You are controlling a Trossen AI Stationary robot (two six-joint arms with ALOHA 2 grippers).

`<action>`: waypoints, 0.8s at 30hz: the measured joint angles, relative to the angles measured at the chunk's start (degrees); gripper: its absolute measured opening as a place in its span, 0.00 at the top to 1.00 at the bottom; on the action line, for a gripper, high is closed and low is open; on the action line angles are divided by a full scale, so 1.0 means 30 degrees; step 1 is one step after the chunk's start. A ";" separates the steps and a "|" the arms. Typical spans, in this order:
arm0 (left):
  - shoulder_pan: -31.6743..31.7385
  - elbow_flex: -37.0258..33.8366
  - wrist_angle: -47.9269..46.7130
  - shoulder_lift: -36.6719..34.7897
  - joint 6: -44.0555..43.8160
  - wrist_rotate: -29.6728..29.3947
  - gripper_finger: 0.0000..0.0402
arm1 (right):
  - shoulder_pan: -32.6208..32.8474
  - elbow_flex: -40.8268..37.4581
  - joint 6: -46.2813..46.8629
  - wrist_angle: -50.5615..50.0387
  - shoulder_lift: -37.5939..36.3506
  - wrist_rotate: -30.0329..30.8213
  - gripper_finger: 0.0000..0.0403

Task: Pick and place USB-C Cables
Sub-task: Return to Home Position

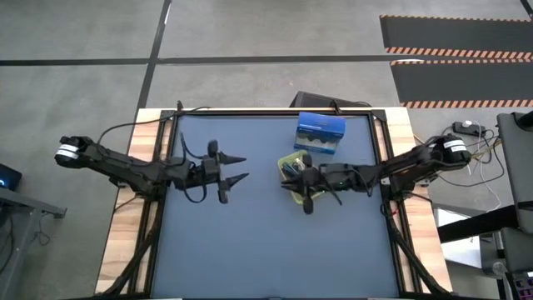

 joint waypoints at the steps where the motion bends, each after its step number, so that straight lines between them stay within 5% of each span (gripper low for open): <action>1: 0.0000 -0.0135 -0.0029 0.0007 -0.0275 0.0000 0.50 | 0.0001 -0.0605 -0.0043 0.1136 0.0020 -0.0463 0.91; 6: 0.0000 -0.0636 0.0190 0.0654 -0.1821 0.0011 0.50 | 0.0006 -0.2514 -0.0953 0.4615 -0.0212 -0.0936 0.93; 14: -0.0007 -0.0841 0.0955 0.1275 -0.2596 0.0015 0.50 | -0.0530 -0.3271 -0.2712 0.4562 -0.2243 -0.0954 0.94; 24: 0.0000 -0.0855 0.1105 0.1275 -0.3010 0.0015 0.50 | -0.2251 -0.3307 -0.3170 0.0057 -0.6207 -0.2693 0.94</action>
